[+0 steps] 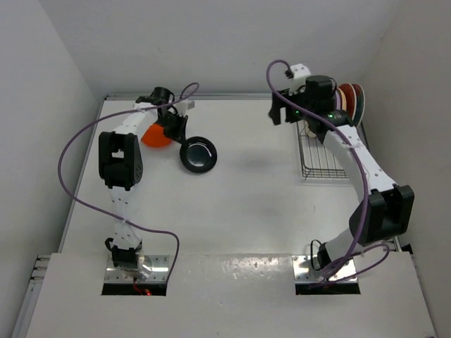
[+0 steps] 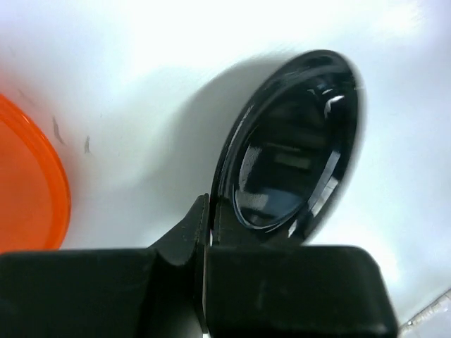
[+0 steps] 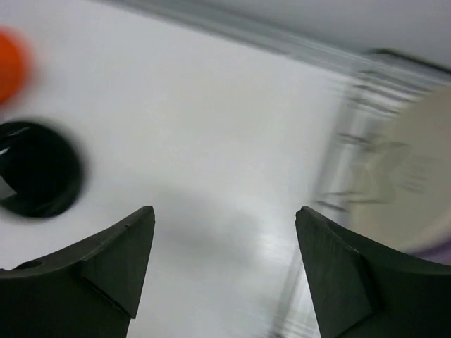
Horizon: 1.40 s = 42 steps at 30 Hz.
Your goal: Load the plates into the dish rack
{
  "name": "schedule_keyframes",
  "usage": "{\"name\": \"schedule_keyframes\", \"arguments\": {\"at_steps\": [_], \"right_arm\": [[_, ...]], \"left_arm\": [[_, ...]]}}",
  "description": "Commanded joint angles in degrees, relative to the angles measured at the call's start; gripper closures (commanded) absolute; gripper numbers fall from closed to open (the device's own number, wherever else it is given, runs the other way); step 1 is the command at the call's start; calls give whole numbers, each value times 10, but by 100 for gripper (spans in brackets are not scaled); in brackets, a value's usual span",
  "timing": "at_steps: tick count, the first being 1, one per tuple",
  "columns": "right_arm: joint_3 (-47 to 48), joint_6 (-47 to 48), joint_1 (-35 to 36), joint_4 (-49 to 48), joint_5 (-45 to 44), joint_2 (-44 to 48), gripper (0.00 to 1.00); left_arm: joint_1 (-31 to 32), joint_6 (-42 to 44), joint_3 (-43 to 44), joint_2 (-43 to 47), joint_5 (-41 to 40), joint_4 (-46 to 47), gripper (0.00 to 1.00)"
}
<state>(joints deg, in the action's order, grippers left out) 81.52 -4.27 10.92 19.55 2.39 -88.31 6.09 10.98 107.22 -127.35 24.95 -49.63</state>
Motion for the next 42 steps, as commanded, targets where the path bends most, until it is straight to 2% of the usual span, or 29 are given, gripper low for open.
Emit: {"name": "schedule_keyframes", "arguments": {"at_steps": [1,5,9,13,17,18,20,21,22,23,25,26,27,28,29,31,33,34,36,37,38,39,40,41,42], "right_arm": [[-14,-69,53,-6,241,-49,20],[4,-129,114,-28,252,-101,18],[-8,-166,133,-110,277,-156,18],[22,-173,143,-117,287,-193,18],[8,-184,147,-137,283,-204,25],[3,-189,145,-142,289,-211,45],[-5,-193,146,-154,298,-209,70],[-13,-194,145,-159,307,-205,92],[-18,-202,147,-163,307,-194,100],[-28,-204,145,-171,300,-187,100],[-42,-209,137,-179,291,-159,100],[-50,-211,133,-191,281,-154,100],[-53,-218,130,-191,268,-139,100],[-57,-220,115,-192,251,-134,100],[-57,-222,89,-191,210,-107,100],[-46,-216,82,-171,195,-95,100],[-26,-189,54,-140,113,-74,100],[-2,-167,49,-119,59,-65,100],[13,-139,20,-98,-23,-56,100],[30,-119,12,-89,-49,-54,100],[48,-109,-1,-84,-138,-53,100],[55,-63,-12,-84,-170,-56,100],[63,-50,-19,-102,-200,-59,100],[73,-34,-23,-110,-296,-62,100],[75,13,-28,-120,-317,-76,100]], "left_arm": [[16,29,61,73,86,-23,100],[38,52,73,100,101,-40,100],[51,87,73,125,147,-85,100],[51,130,73,138,197,-124,100],[51,183,91,144,258,-165,100],[51,190,91,149,274,-171,100],[51,184,91,149,274,-166,100],[51,176,91,155,260,-159,100],[51,165,91,155,247,-145,100],[51,144,91,155,233,-137,99],[51,130,105,149,194,-131,82],[51,125,105,142,184,-126,67],[51,112,113,142,174,-126,39],[51,103,113,142,152,-118,28],[39,67,119,142,95,-94,0],[27,34,127,142,69,-72,0],[13,-10,127,142,-36,-34,0],[8,-38,127,142,-118,-25,0],[0,-49,127,142,-189,-11,0],[-7,-49,118,142,-214,-11,0],[-16,-56,112,142,-236,-5,0],[-21,-56,97,137,-262,-5,0],[-34,-61,89,132,-267,2,0],[-39,-67,79,132,-267,2,0],[-44,-67,62,126,-267,8,0]]}}
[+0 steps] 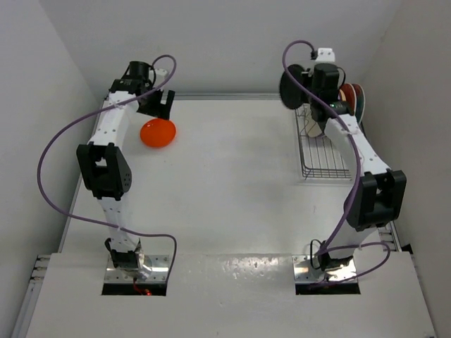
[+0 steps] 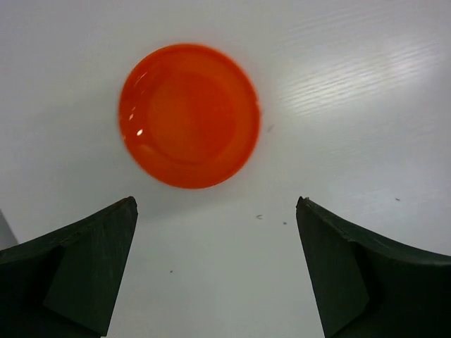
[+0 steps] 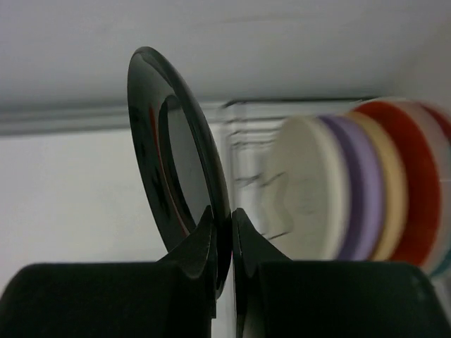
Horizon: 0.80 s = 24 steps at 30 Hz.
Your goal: Load the plates into the dish rack
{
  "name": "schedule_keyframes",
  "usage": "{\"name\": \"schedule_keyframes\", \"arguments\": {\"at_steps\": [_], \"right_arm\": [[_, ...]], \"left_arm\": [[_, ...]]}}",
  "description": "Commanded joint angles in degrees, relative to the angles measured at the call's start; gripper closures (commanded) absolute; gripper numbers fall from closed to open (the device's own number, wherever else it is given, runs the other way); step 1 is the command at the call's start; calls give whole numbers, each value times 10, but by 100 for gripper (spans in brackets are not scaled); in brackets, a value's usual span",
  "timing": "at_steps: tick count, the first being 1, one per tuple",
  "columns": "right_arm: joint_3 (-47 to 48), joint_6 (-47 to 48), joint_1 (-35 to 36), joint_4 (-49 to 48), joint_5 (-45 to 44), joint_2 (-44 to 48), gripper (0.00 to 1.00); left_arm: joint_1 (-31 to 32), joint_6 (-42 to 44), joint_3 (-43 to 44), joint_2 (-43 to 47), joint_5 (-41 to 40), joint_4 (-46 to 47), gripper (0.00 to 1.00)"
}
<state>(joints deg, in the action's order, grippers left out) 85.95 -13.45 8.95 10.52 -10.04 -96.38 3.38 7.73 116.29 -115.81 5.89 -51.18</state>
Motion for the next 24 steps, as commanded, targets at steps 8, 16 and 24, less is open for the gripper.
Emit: {"name": "schedule_keyframes", "arguments": {"at_steps": [8,16,24], "right_arm": [[93,215,-32,-101,-285,-101,100],[70,205,-39,-121,-319,-152,100],[13,99,-41,-74,-257,-160,100]], "left_arm": [[-56,-39,-41,-61,-116,35,0],[-79,-39,-57,-85,-130,52,0],[-94,-29,-57,-121,-108,57,0]]}}
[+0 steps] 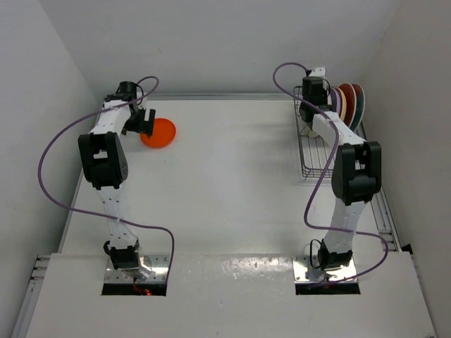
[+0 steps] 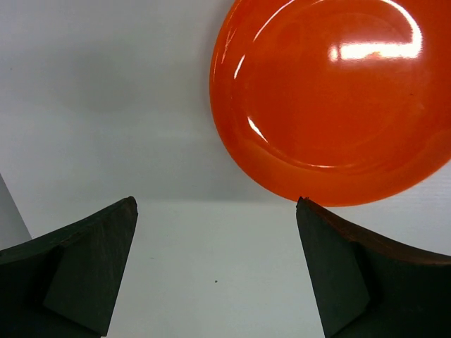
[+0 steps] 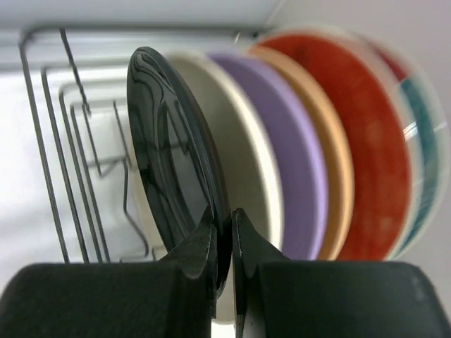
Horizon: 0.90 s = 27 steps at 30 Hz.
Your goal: Load the plates into the dish rack
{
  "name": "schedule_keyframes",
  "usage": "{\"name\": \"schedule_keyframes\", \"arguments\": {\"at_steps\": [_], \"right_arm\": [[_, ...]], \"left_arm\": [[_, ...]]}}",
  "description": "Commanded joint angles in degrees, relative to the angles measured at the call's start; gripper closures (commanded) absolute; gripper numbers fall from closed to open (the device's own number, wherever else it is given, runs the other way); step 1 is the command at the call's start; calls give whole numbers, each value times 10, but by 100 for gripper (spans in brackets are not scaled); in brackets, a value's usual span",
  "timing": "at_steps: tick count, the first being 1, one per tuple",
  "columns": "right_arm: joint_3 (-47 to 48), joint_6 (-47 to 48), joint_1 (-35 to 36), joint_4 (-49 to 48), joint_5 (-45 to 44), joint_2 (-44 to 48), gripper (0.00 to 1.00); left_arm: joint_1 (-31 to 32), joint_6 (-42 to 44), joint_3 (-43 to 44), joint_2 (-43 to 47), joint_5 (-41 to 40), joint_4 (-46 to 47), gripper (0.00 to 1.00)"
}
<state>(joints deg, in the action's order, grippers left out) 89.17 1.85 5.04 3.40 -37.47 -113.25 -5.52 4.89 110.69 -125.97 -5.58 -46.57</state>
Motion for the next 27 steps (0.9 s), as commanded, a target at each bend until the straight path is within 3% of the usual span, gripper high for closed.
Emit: {"name": "schedule_keyframes", "arguments": {"at_steps": [1,8,11,14,16,17,21,27], "right_arm": [[-23,-58,-2,-1,24,8,100],[-49,-97,-2,15,45,8,100],[-44,-104,-2,31,61,4,85],[-41,-104,-2,35,80,10,56],[-32,-98,-2,47,99,18,46],[-22,-97,-2,55,110,21,40],[-14,-98,0,86,128,47,34],[-70,-91,7,60,136,133,32]], "left_arm": [[-5,-1,-1,-20,7,11,0],[-11,6,-1,-47,7,17,0],[-16,6,-1,-60,27,22,0],[-22,6,11,-74,57,22,2],[-27,6,19,-81,75,22,4],[-27,6,25,-88,93,22,6],[-27,6,32,-103,124,22,19],[-44,11,27,-139,205,10,43]]}}
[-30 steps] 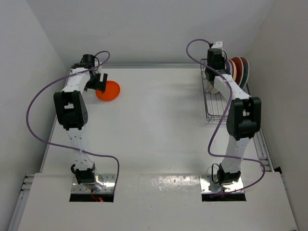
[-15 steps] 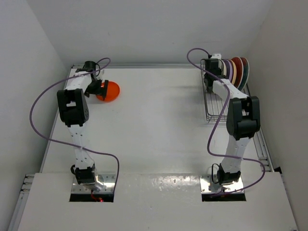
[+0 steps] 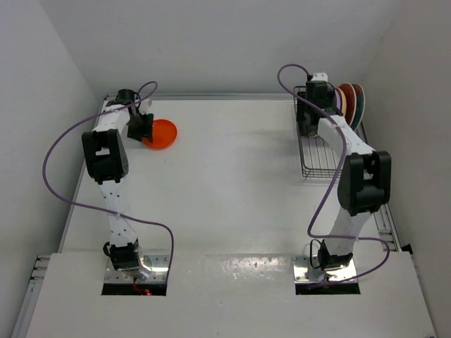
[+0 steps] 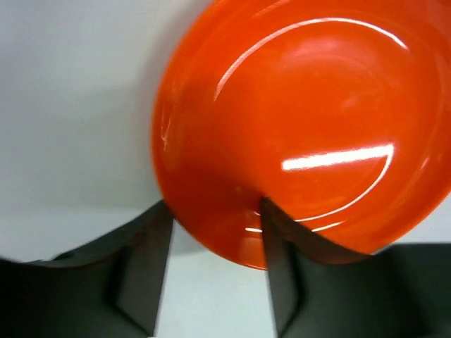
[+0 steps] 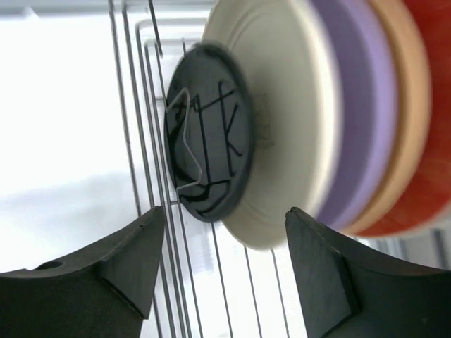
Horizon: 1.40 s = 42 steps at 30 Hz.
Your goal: Load the plates into the dish rack
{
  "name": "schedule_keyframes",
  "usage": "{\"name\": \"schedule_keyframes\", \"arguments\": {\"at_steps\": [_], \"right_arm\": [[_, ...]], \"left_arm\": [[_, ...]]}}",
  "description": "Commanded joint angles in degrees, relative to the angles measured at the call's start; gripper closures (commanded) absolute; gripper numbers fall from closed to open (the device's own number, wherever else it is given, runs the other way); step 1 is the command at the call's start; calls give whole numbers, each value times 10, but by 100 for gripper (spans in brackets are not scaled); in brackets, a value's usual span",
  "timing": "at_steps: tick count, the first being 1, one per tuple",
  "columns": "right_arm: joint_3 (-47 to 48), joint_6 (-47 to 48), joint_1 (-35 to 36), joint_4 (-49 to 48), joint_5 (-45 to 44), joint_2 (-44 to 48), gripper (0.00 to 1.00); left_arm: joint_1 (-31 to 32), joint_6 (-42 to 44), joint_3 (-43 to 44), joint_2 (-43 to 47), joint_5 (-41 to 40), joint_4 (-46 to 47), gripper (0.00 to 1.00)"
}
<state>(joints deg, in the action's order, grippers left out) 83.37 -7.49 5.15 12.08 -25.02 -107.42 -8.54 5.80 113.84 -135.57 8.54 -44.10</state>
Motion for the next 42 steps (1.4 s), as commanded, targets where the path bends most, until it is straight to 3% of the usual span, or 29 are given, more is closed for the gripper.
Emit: {"name": "schedule_keyframes", "arguments": {"at_steps": [1,2,6,11,16,19,23,28,32,34,36,37,40,41,42], "right_arm": [[-15,5,4,-31,13,89,31],[-18,5,6,-30,14,98,31],[-49,6,6,-39,18,145,29],[-62,-2,5,-21,84,187,24],[-67,-21,42,-2,466,171,22],[-55,-50,71,-2,543,122,22],[-36,-111,122,-39,587,46,20],[-52,-266,144,-210,672,-24,19],[-52,-278,167,-250,676,-46,20],[-40,-273,173,-235,667,-60,37],[-40,-283,174,-240,681,-64,61],[-44,-285,174,-245,683,-63,82],[-64,-279,173,-245,662,-48,100],[-70,-272,173,-245,658,-38,100],[-72,-269,169,-242,641,-32,100]], "left_arm": [[-20,2,-5,-50,75,-20,48],[-25,2,-5,-50,85,-20,54],[-31,2,-5,-55,116,-25,100],[-31,16,2,-3,211,-37,100],[7,59,-4,84,297,-42,100],[44,76,-16,131,329,-48,100],[91,89,-22,159,361,-61,100],[143,110,-22,184,396,-96,100],[157,131,-22,202,419,-108,100],[157,131,-17,207,434,-115,100],[157,131,-17,207,434,-115,100],[157,131,-11,207,426,-115,100],[157,131,-5,207,410,-115,100],[157,131,-5,207,409,-115,100],[157,126,2,207,390,-115,90]]}}
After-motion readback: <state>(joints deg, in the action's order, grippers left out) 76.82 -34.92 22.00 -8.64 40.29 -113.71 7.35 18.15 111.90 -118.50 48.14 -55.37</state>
